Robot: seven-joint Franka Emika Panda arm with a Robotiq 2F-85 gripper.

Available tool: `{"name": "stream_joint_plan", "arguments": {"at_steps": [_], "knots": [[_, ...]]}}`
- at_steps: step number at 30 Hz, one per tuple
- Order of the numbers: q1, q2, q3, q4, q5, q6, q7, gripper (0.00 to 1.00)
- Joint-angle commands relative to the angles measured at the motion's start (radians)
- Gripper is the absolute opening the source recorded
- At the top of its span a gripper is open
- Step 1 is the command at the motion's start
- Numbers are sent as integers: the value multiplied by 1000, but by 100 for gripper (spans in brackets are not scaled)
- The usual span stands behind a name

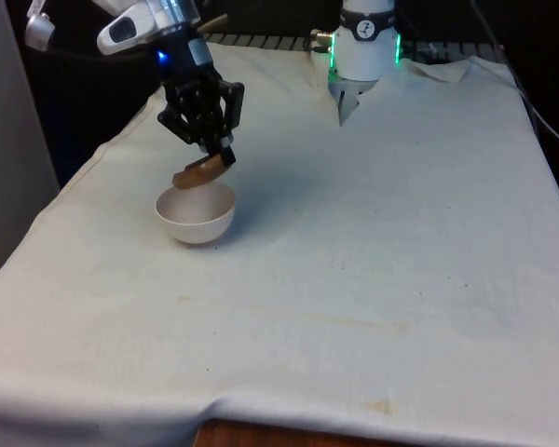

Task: Pour the coffee beans from the cup into the bowl.

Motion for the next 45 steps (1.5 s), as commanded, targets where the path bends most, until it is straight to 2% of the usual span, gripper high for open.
{"name": "stream_joint_plan", "arguments": {"at_steps": [1,5,6,7,8,14,15,16,23,24,25,33,34,35,41,42,43,45], "knots": [[-8,4,3,9,14,-15,-9,1],[-8,5,-6,9,43,-30,-28,1],[0,1,-11,1,35,-19,-25,1],[-8,5,-7,9,48,-35,-32,1],[-9,5,-9,10,54,-38,-35,1],[-8,8,-22,13,94,-66,-61,1],[-1,6,-27,8,89,-58,-59,1],[-9,8,-24,14,101,-71,-65,1],[-9,13,-40,19,147,-105,-94,1],[-1,10,-45,13,144,-98,-94,1],[-8,13,-42,19,152,-110,-97,1],[-8,15,-55,20,177,-138,-110,1],[-2,11,-58,13,172,-127,-109,1],[-7,15,-56,20,179,-141,-110,1],[-9,15,-62,19,191,-161,-113,1],[-9,15,-63,19,193,-164,-113,1],[-3,12,-66,14,188,-154,-111,1],[-10,16,-65,20,196,-171,-113,1]]}}
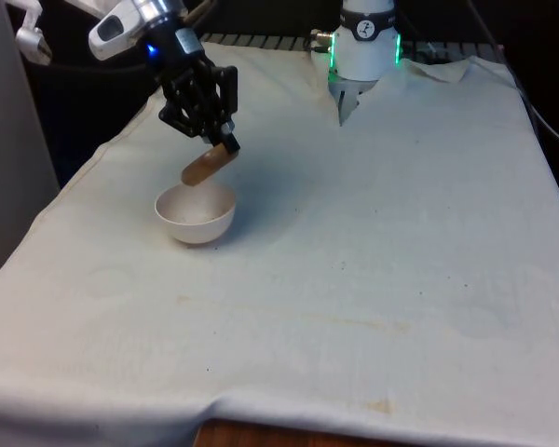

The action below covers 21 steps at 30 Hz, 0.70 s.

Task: Pour the coffee beans from the cup into the bowl.

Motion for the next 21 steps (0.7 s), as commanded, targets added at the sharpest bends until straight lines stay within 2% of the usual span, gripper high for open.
{"name": "stream_joint_plan", "arguments": {"at_steps": [1,6,7,8,14,15,16,21], "knots": [[-7,4,3,6,7,-13,-2,1],[-8,6,-5,7,21,-35,-4,1],[-1,1,-9,0,18,-25,-4,1],[-8,7,-8,8,26,-44,-5,1],[-11,16,-18,21,42,-77,-3,1],[-3,9,-20,11,38,-61,-6,1],[-11,16,-18,21,42,-77,-3,1],[-12,32,-32,42,62,-114,-3,1]]}}
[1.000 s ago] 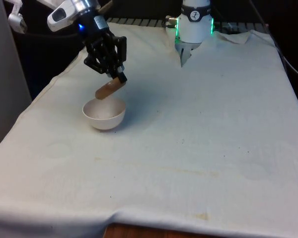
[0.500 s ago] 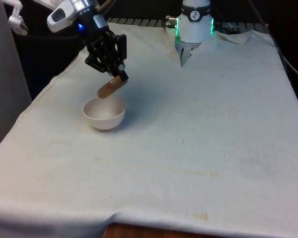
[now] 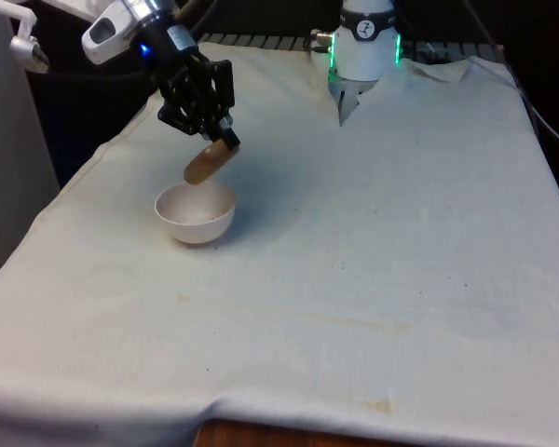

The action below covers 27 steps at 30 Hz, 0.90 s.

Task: Pour the coffee beans from the cup into the bowl.

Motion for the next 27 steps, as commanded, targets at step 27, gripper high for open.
{"name": "stream_joint_plan", "arguments": {"at_steps": [27], "knots": [[-24,64,-69,68,119,-197,-19,1]]}}
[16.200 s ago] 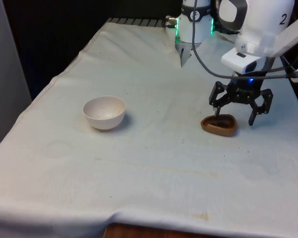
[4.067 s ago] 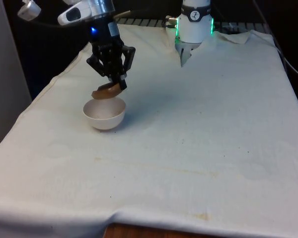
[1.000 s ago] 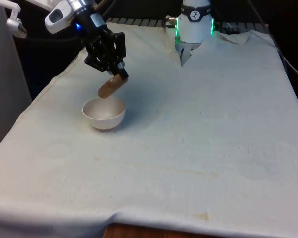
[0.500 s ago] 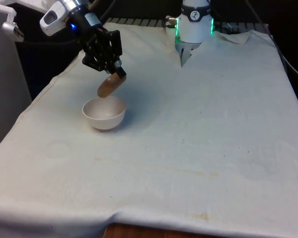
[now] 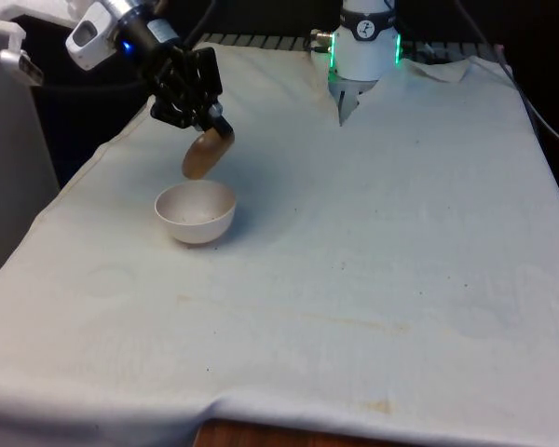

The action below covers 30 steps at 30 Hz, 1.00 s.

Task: Pour the coffee beans from the cup into the bowl.

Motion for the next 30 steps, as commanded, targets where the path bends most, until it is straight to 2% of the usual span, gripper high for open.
{"name": "stream_joint_plan", "arguments": {"at_steps": [1,4,5,6,13,14,15,21,22,23,30], "knots": [[-9,3,8,6,0,-8,3,1],[-12,14,-6,14,25,-40,-5,1],[-1,9,-10,6,18,-24,-6,1],[-12,17,-9,15,32,-49,-7,1],[-17,43,-36,27,90,-115,-27,1],[-6,36,-43,18,85,-100,-29,1],[-17,46,-40,29,97,-122,-30,1],[-22,73,-63,40,151,-182,-47,1],[-11,69,-71,32,149,-172,-50,1],[-22,77,-67,41,159,-191,-50,1],[-29,102,-86,48,215,-252,-67,1]]}}
